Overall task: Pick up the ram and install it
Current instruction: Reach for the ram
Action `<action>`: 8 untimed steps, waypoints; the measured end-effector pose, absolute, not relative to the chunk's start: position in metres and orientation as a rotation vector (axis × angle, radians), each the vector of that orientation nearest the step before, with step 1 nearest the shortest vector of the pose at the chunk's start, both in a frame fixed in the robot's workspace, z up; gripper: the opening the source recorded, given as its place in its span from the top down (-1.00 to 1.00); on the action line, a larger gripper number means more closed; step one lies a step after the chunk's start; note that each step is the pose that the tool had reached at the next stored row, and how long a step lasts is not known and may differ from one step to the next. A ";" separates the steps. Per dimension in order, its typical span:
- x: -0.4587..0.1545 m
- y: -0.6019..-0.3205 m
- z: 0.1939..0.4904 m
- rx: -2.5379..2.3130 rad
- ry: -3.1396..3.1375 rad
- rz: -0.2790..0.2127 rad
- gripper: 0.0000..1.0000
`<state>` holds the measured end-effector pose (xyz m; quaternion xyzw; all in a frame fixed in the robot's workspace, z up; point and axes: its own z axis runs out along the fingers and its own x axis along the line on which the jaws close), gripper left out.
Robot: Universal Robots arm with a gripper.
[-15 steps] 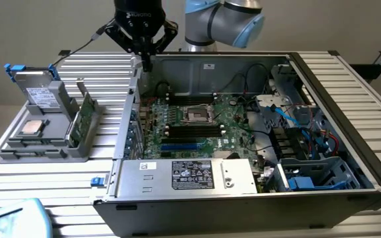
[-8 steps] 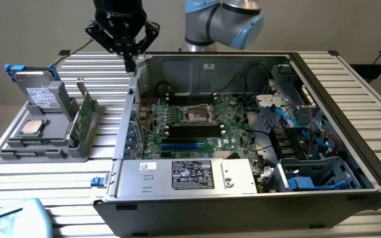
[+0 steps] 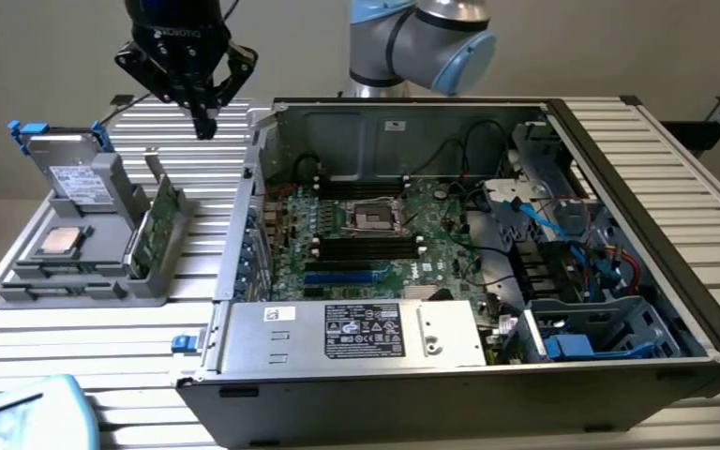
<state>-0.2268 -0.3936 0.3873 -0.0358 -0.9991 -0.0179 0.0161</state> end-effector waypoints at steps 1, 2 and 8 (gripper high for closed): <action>-0.231 -0.394 0.387 -0.111 -3.105 -0.055 0.79; -0.236 -0.394 0.386 -0.111 -3.103 -0.055 0.79; -0.263 -0.393 0.383 -0.111 -3.092 -0.054 0.79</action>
